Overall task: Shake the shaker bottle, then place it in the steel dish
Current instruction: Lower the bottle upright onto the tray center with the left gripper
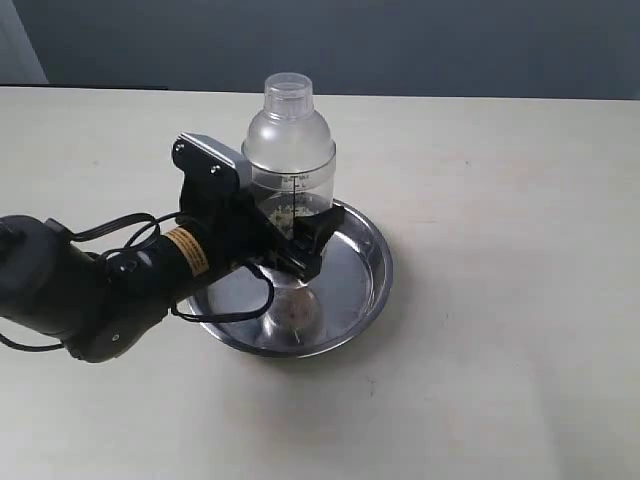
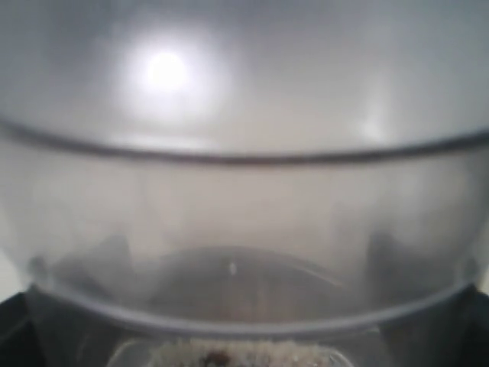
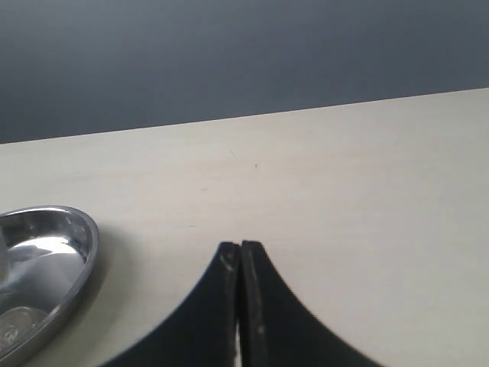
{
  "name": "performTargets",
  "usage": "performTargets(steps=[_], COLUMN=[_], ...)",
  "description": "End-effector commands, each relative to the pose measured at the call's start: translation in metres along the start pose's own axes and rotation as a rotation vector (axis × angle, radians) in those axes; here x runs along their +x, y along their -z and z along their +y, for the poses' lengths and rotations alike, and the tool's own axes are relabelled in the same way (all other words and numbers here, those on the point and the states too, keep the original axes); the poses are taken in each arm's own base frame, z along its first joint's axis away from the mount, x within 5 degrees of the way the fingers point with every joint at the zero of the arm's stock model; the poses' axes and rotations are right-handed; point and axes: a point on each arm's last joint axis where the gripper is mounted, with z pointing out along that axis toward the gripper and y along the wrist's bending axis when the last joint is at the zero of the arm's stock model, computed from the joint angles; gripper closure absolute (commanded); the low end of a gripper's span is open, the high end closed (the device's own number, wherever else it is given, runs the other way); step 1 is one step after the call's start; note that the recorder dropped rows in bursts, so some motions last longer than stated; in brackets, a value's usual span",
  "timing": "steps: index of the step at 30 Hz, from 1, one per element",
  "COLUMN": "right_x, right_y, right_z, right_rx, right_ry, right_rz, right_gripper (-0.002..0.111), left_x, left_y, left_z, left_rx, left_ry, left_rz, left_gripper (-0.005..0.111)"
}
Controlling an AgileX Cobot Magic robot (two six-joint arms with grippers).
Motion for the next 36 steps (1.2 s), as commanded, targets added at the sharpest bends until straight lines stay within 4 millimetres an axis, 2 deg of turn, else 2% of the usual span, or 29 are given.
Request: performTargets(steps=[1, 8, 13, 15, 21, 24, 36], right_x=[0.000, 0.000, -0.001, -0.001, -0.001, -0.001, 0.000], right_y=[0.000, 0.000, 0.000, 0.000, 0.000, 0.000, 0.000], right_z=[0.000, 0.000, 0.000, 0.000, 0.000, 0.000, 0.000], right_rx=[-0.002, -0.002, -0.002, -0.002, -0.002, -0.002, -0.002], right_ry=[0.006, 0.006, 0.006, 0.006, 0.006, 0.006, 0.006], right_rz=[-0.006, -0.006, -0.007, -0.007, -0.007, -0.007, -0.006], right_gripper=[0.109, 0.109, 0.109, 0.109, 0.109, 0.109, 0.109], left_x=[0.005, 0.025, 0.025, 0.025, 0.026, 0.027, 0.022], left_y=[-0.004, -0.009, -0.009, -0.010, -0.010, -0.010, -0.009], left_z=[0.003, 0.009, 0.007, 0.005, 0.003, 0.001, -0.001], left_rx=[-0.020, -0.049, -0.034, -0.012, 0.013, 0.032, 0.057], left_ry=[0.024, 0.044, 0.037, 0.029, 0.012, 0.005, 0.026], left_rz=[-0.055, -0.027, -0.034, -0.030, -0.026, -0.017, -0.032], left_gripper=[0.106, 0.106, 0.106, 0.093, 0.023, 0.001, 0.001])
